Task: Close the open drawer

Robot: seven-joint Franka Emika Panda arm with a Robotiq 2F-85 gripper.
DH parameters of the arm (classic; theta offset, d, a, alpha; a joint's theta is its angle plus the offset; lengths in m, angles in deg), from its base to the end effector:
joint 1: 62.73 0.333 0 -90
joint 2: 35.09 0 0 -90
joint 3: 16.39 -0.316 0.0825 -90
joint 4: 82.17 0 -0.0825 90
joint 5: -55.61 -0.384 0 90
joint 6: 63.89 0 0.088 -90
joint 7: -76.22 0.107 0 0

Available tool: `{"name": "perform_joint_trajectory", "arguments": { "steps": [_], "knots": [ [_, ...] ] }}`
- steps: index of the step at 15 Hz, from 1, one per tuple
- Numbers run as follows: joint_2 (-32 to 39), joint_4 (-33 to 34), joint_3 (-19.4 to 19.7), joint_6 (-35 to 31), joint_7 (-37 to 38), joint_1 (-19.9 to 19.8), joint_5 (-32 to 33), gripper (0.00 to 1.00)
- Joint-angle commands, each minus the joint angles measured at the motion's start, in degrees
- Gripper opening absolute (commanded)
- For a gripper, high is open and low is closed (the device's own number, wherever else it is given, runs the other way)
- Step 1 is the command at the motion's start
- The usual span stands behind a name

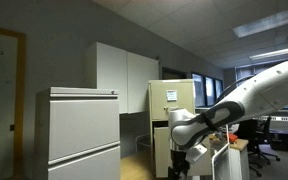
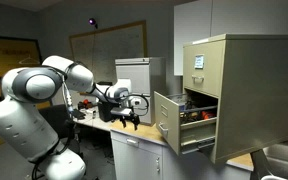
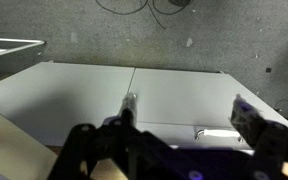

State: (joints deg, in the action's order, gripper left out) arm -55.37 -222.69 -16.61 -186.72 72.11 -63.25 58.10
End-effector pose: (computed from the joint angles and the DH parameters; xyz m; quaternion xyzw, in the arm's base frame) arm 0.4339 -0.0041 0.4330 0.9986 0.0445 0.0218 0.0200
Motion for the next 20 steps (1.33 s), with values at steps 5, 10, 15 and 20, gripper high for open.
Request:
{"name": "perform_joint_trajectory", "arguments": {
  "steps": [5,10,15,20],
  "knots": [
    [-0.01,0.27,0.26,-0.08,0.1,0.29,0.11,1.0],
    [0.18,0.72,0.24,0.24,0.35,-0.03,0.74,1.0],
    [0.5,2.83,-0.86,0.91,3.39,-1.55,6.35,1.0],
    [1.32,5.56,-3.22,-0.82,8.34,-2.24,16.45,0.58]
  ]
}}
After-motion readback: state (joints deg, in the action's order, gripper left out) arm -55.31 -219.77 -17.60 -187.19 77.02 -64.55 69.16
